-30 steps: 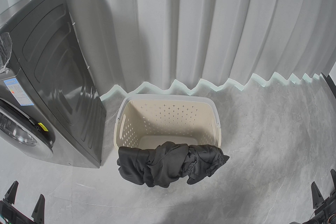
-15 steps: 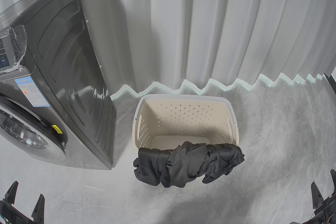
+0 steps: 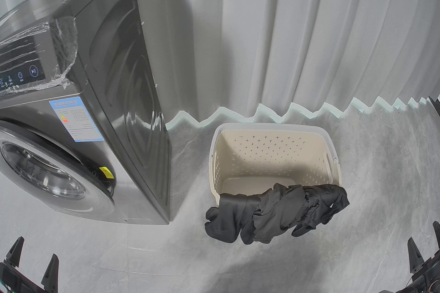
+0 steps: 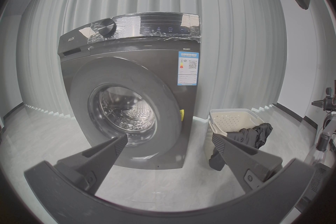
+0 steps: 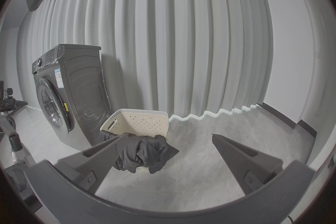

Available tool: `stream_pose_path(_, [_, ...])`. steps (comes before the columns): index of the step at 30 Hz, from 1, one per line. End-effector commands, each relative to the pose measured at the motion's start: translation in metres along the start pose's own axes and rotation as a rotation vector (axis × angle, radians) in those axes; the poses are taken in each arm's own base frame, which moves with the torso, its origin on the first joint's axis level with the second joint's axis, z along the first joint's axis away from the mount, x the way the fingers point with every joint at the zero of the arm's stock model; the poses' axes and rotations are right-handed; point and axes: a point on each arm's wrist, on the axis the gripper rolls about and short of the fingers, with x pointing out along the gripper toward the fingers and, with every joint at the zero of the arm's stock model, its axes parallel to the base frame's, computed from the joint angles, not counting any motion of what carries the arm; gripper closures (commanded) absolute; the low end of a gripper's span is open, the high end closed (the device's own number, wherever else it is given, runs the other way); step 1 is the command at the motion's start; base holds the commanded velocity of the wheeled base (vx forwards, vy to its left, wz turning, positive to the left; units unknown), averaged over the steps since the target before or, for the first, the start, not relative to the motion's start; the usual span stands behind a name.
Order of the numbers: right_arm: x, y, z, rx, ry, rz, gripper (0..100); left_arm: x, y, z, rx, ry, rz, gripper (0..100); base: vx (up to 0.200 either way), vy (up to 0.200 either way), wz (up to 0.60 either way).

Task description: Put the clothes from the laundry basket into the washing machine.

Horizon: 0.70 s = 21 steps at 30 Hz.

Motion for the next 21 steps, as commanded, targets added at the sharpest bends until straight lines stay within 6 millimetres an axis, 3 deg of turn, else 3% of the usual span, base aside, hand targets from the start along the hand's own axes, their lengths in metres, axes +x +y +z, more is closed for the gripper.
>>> stream_pose_path(1, [0.0001, 0.0000, -0.0054, 0.000, 0.003, 0.001, 0, -0.0001, 0.0001, -0.0048, 0.000, -0.001, 0.001, 0, 0.000, 0.200, 0.00])
stream_pose_path(21, [0.0001, 0.0000, -0.0054, 0.000, 0.003, 0.001, 0, -0.0001, 0.0001, -0.0048, 0.000, -0.001, 0.001, 0, 0.000, 0.200, 0.00])
